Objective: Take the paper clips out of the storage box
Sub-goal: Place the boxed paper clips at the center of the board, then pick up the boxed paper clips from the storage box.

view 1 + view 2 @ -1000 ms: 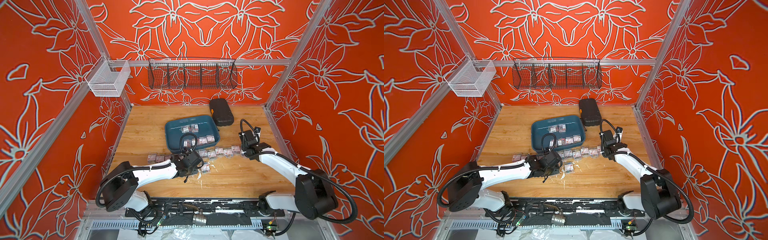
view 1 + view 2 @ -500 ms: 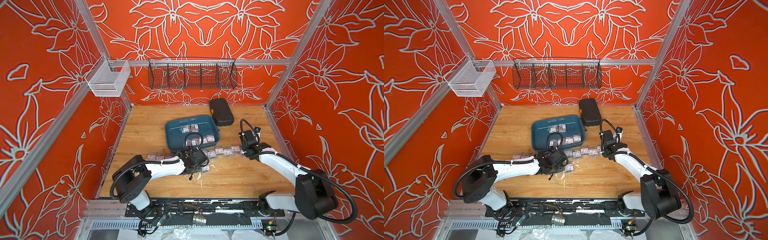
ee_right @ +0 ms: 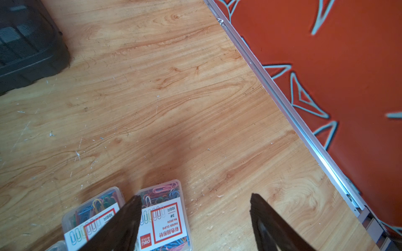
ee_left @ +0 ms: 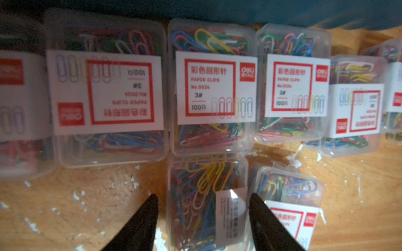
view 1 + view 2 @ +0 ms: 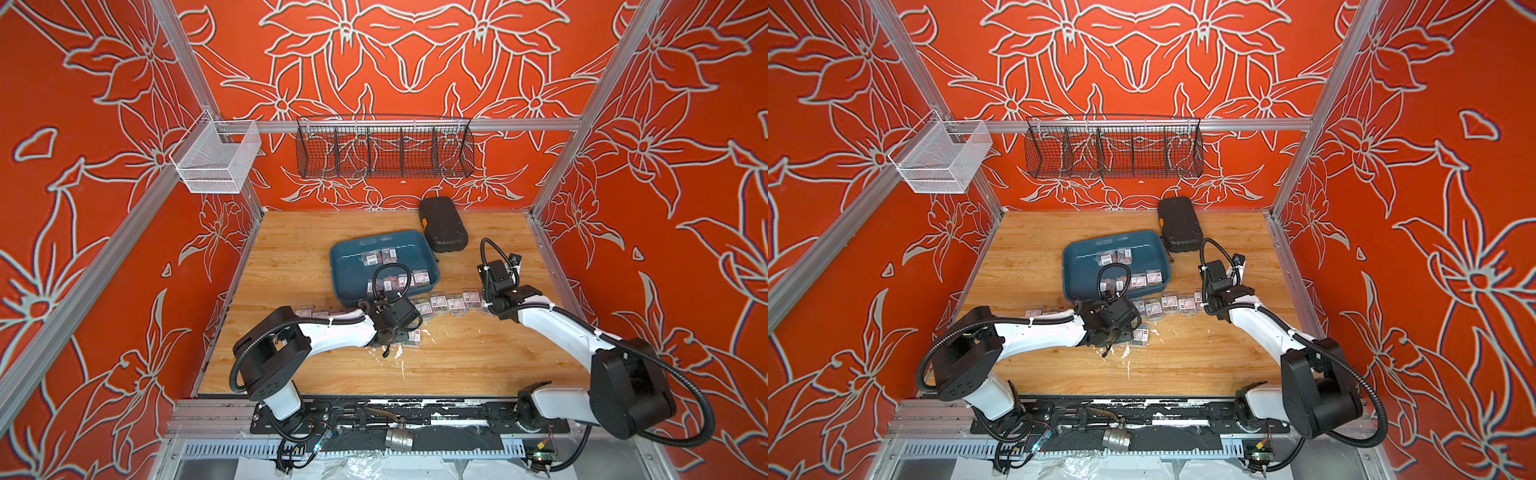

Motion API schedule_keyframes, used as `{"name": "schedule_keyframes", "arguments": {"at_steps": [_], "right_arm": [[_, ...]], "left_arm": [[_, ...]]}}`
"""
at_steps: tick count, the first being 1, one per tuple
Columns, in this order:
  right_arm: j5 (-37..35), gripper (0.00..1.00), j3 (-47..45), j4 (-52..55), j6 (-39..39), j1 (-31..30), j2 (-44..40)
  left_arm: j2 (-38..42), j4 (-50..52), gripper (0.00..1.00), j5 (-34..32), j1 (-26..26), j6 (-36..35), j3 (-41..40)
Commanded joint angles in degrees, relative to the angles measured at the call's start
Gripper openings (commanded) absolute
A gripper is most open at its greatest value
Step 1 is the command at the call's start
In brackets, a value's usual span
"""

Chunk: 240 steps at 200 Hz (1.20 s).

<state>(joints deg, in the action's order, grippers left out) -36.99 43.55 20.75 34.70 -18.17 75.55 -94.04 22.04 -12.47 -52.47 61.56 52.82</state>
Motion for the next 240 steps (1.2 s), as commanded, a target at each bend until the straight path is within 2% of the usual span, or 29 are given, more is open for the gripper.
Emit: {"name": "schedule_keyframes", "arguments": {"at_steps": [1,54,89,131,151,165,207,240], "right_arm": [[0.1,0.81,0.9,1.0,0.3,0.1,-0.4],[0.1,0.81,0.9,1.1,0.3,0.1,-0.4],[0.2,0.81,1.0,1.1,0.2,0.1,-0.3],[0.9,0.79,1.7,1.1,-0.4,0.1,0.6],[2.0,0.79,2.1,1.2,-1.1,0.1,0.8],[3.1,0.79,2.4,1.5,-1.3,0.1,0.8],[7.5,0.78,2.1,0.5,-1.4,0.1,-0.5],[2.0,0.79,1.7,2.3,0.3,0.1,-0.6]], "left_arm": [[2.1,1.6,0.68,-0.3,-0.4,0.4,-0.3],[5.3,0.8,0.68,0.6,-0.7,-0.2,-1.2],[10.1,2.9,0.67,-0.8,-0.7,-1.5,-1.6],[23.1,11.4,0.67,-10.7,-0.7,-6.8,-1.4],[29.2,13.0,0.69,-17.3,-0.7,-11.3,-1.9],[32.6,15.2,0.75,-20.1,0.3,-14.2,-0.4],[35.6,23.7,0.82,-17.8,6.5,-20.1,11.5],[32.0,19.2,0.86,-12.8,9.8,-24.8,15.3]]}}
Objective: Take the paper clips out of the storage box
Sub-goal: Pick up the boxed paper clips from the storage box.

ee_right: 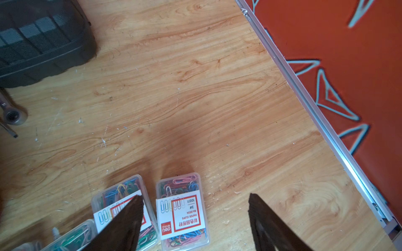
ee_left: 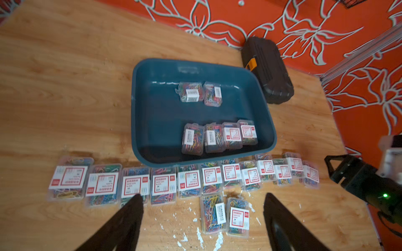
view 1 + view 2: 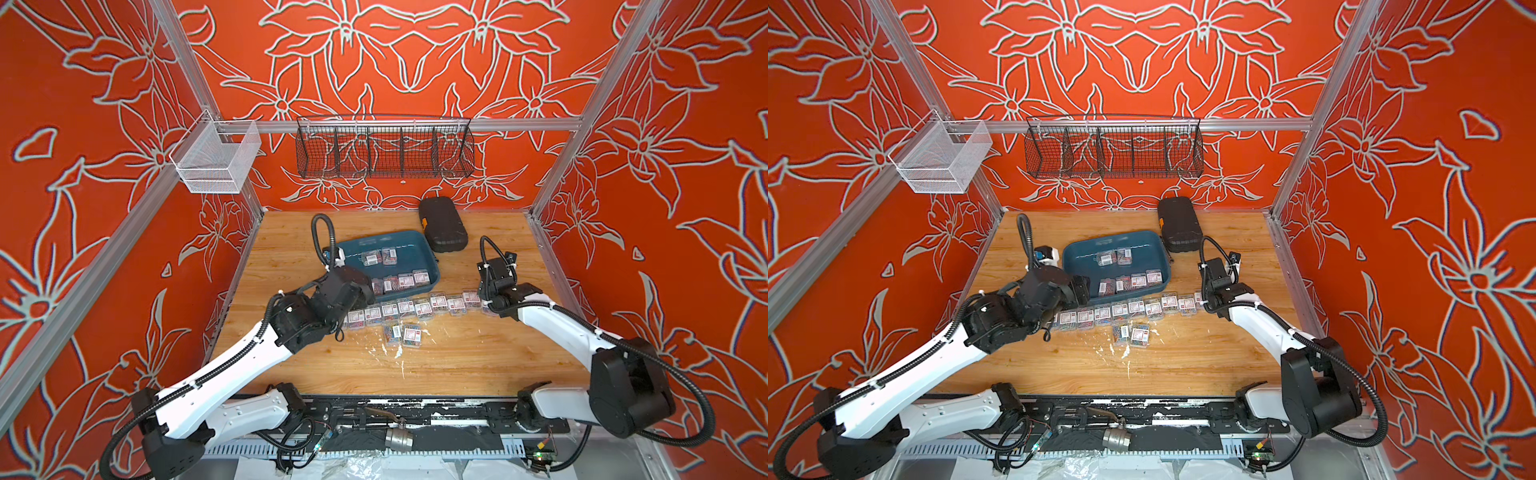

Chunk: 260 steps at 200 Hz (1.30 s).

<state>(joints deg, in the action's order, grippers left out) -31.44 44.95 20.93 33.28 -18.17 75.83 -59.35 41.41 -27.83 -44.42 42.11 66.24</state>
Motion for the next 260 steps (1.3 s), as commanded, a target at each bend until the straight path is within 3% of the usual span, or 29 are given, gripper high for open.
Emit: {"name": "schedule_keyframes", "arguments": {"at_steps": [1,45,98,132,147,165,203,260], "right_arm": [[-3.8,0.79,0.3,2.3,2.0,0.1,-0.8],[-1.9,0.83,-1.0,1.5,1.6,0.1,-1.4],[-1.8,0.8,0.0,1.7,1.7,0.1,0.3],[-1.6,0.79,0.0,1.5,1.6,0.1,0.3],[-1.6,0.79,-0.1,1.4,1.6,0.0,0.3],[-1.6,0.79,0.0,1.2,1.5,0.1,0.4],[-1.4,0.79,0.6,1.4,1.4,0.1,1.2],[-1.3,0.79,0.7,1.2,1.3,0.1,1.4]], "left_arm": [[-2.8,-0.4,0.86,2.6,1.9,-5.5,1.9],[-17.5,-4.0,0.87,4.0,5.6,-10.9,8.0],[-41.8,0.3,0.86,9.4,14.4,-12.9,22.4],[-56.6,3.2,0.84,7.2,15.8,-23.6,34.3],[-61.5,4.8,0.84,9.8,16.3,-29.9,38.9],[-65.6,4.3,0.83,14.0,17.6,-35.0,41.9],[-71.8,7.2,0.83,19.4,20.1,-37.1,49.8],[-75.3,7.0,0.96,25.7,24.5,-39.8,52.5]]}}
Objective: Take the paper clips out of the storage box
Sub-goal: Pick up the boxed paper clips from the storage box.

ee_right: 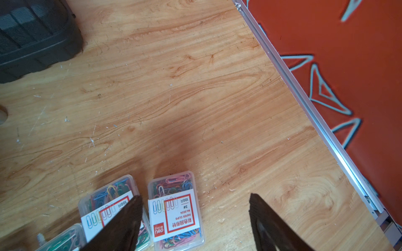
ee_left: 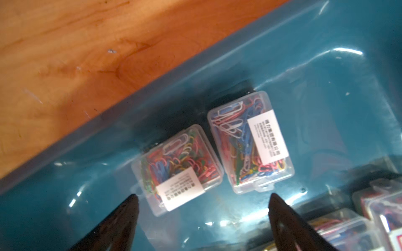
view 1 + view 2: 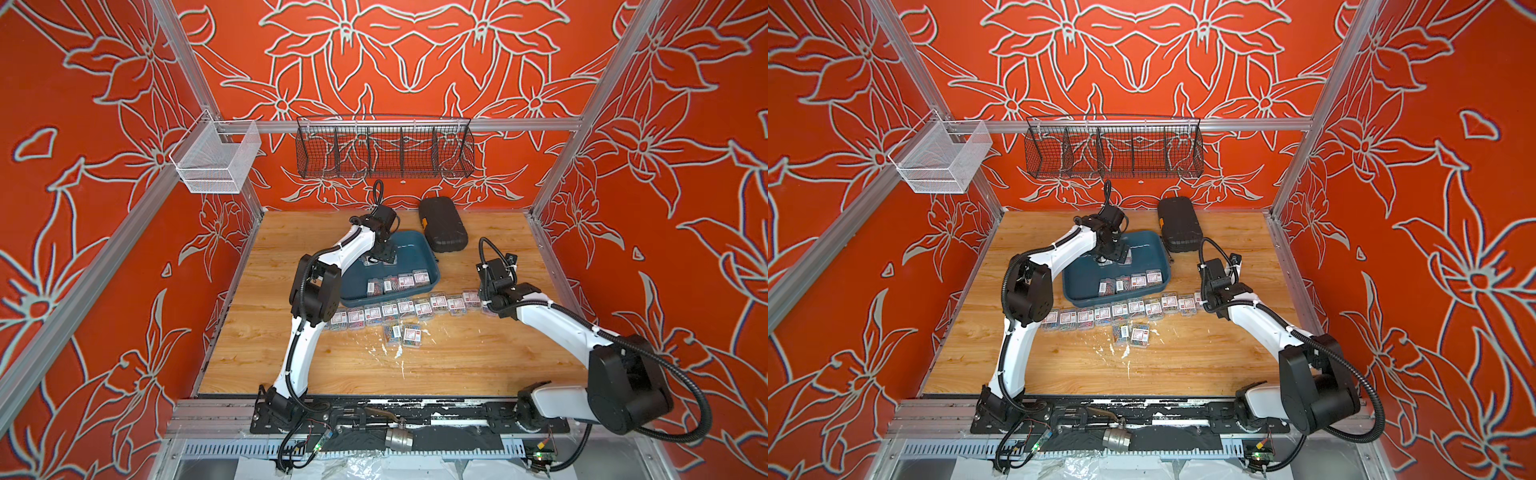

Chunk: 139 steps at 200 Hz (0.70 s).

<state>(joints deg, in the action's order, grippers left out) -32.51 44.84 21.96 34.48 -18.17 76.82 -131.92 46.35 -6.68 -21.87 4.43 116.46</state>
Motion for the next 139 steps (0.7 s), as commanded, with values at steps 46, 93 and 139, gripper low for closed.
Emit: {"name": "schedule_keyframes", "arguments": {"at_steps": [46,93,139], "right_arm": [[-0.2,0.79,0.8,0.2,0.1,0.1,0.5],[-0.3,0.79,0.8,0.3,0.1,0.1,0.4],[-0.3,0.78,1.0,0.4,0.1,0.1,0.8]], "left_arm": [[-7.4,5.1,0.99,9.0,3.1,-3.3,7.4],[-9.4,10.7,0.98,10.5,3.1,-2.7,11.8],[-3.8,10.3,0.98,13.3,3.1,-0.4,3.4]]}}
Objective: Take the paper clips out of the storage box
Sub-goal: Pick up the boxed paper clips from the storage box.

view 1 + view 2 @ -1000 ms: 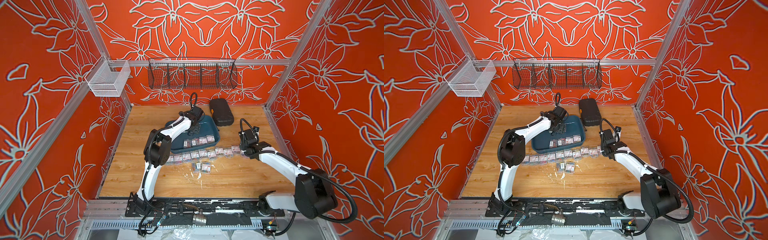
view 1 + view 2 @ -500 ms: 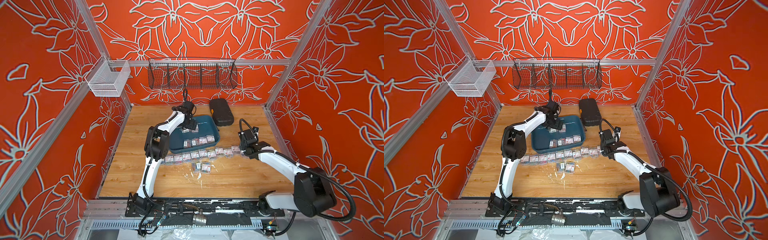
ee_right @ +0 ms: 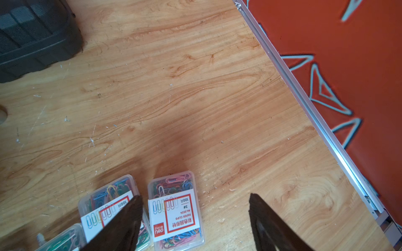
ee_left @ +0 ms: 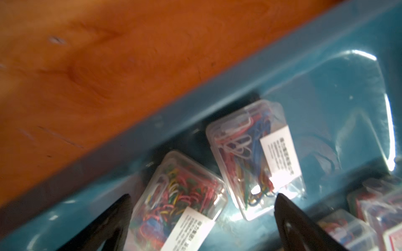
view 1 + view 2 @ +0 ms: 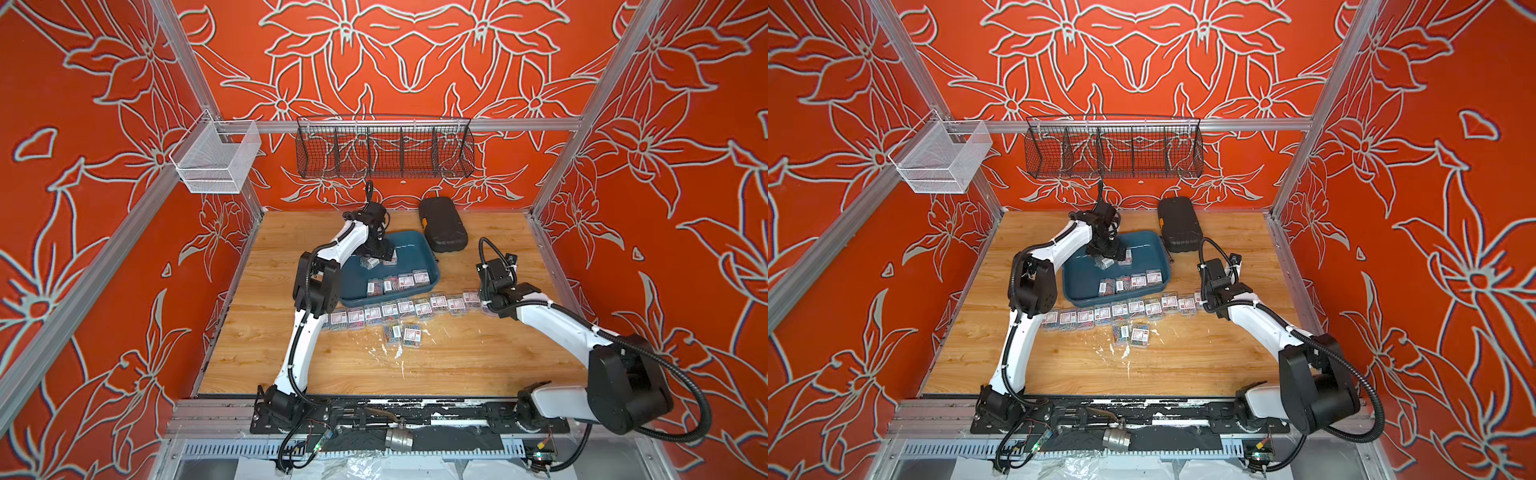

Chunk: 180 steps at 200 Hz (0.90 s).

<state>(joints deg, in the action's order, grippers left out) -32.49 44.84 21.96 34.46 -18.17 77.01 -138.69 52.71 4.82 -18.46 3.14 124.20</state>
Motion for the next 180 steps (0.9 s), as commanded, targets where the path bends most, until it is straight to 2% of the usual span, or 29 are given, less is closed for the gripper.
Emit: {"name": "schedule_keyframes", "arguments": {"at_steps": [1,27,45,102,134,180], "right_arm": [[-0.3,0.79,1.0,0.4,0.1,0.1,0.5],[-0.3,0.79,0.8,0.4,0.2,0.1,0.3],[-0.3,0.79,0.7,0.4,0.2,0.1,0.2],[-0.2,0.79,0.5,0.4,0.2,0.1,-0.1],[-0.2,0.79,0.6,0.3,0.1,0.1,0.1],[-0.1,0.79,0.7,0.3,0.0,0.1,0.2]], "left_arm": [[3.2,3.9,0.98,1.8,-0.3,1.0,-4.5],[7.5,0.8,0.98,1.4,-0.6,2.4,-10.6],[8.2,0.2,1.0,-0.2,-0.6,3.3,-11.7],[1.3,6.0,0.89,-10.8,-0.6,11.1,-2.8],[0.9,4.6,0.8,-11.5,-0.6,14.3,-1.7],[-1.2,5.5,0.8,-10.8,-0.6,15.3,1.3]]}}
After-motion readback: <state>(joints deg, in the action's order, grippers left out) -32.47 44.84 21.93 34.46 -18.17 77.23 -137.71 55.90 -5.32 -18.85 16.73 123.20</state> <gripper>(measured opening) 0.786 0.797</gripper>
